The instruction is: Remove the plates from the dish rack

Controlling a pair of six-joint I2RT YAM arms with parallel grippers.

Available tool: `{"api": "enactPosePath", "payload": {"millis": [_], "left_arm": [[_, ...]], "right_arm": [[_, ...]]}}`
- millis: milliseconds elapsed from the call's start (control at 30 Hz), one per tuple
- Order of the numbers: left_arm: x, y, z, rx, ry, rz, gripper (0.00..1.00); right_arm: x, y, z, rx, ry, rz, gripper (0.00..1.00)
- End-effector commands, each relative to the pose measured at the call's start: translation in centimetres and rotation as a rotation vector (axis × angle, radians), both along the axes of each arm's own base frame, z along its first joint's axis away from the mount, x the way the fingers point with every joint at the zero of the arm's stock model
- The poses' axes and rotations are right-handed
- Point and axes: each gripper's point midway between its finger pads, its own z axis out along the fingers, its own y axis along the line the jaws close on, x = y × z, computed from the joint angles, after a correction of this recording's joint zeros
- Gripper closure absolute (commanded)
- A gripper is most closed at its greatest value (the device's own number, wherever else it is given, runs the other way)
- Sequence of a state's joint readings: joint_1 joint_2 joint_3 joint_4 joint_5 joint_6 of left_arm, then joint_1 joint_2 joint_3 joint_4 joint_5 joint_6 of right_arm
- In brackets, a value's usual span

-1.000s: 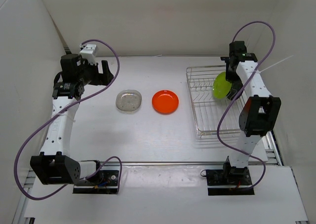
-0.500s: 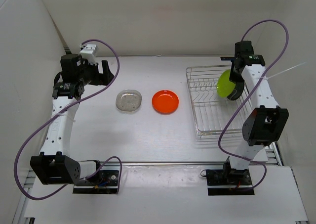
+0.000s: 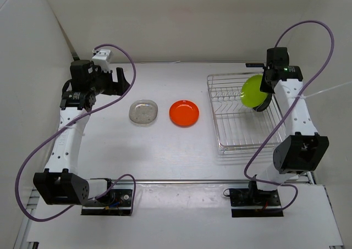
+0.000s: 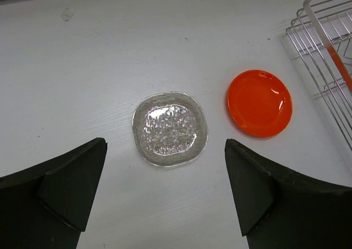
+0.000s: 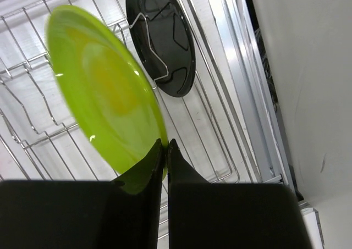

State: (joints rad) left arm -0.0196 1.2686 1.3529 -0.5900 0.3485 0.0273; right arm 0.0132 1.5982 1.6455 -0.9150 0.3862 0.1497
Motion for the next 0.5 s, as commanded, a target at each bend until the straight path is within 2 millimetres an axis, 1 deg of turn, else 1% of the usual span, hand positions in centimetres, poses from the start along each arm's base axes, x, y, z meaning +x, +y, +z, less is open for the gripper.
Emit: {"api": "enactPosePath", "payload": {"millis": [0,33,67,100,133,167,200,233,267,300,333,367,400,433,467], "left_arm": [[0.2,-0.7,1.2,0.006,-0.045,-0.025,0.00],[0.3,-1.1,1.4,0.005,-0.057,-0.037,0.00],[0.5,-1.1,1.0,0.005,-0.045,-0.038,0.00],[0.6,-2.3,1.2,-0.012,-0.043,-0.085,0.00],[0.6,-3.4,1.4,-0.021,-0.044,-0.125,0.00],[0.8,-4.3,1.2,-0.035,-0.034,-0.163,0.00],[0.2,-6.1,2.2,-0.075,-0.040,-0.257,0.00],[-0.1,-7.3,2.6,-0.096,-0.041,-0.314,0.00],[-0.9,-9.8,2.6,-0.137,-0.023,-0.428,0.00],[-1.2,-11.1,3.7,-0.152,-0.037,-0.484,0.00],[-1.6,-12.4,4.0,-0.166,-0.028,-0.536,0.00],[-2.8,-14.8,4.4,-0.186,-0.018,-0.627,0.00],[-2.6,-16.3,4.9,-0.188,-0.021,-0.677,0.00],[-3.2,-17.4,5.0,-0.195,-0.001,-0.715,0.00],[-4.2,-19.6,5.1,-0.202,0.009,-0.782,0.00]], "right_arm": [[0.7,-0.7,5.3,-0.048,-0.171,-0.016,1.00],[0.8,-0.9,6.0,-0.061,-0.185,-0.017,1.00],[0.7,-0.9,7.1,-0.060,-0.216,-0.017,1.00],[0.4,-1.0,8.7,-0.077,-0.248,0.000,1.00],[0.5,0.3,8.9,-0.025,-0.258,0.068,1.00],[-0.1,1.3,9.6,0.011,-0.275,0.118,1.00],[-0.2,2.6,9.9,0.048,-0.285,0.194,1.00],[-0.6,4.2,10.0,0.103,-0.281,0.275,1.00],[-1.6,7.5,10.3,0.227,-0.281,0.426,1.00],[-2.0,8.8,10.3,0.262,-0.273,0.510,1.00],[-2.6,10.1,10.6,0.302,-0.279,0.561,1.00],[-3.1,10.7,11.1,0.315,-0.294,0.600,1.00],[-3.3,11.2,10.7,0.336,-0.283,0.630,1.00],[-4.0,12.6,11.3,0.371,-0.296,0.706,1.00],[-4.3,13.1,11.3,0.390,-0.290,0.734,1.00]]}}
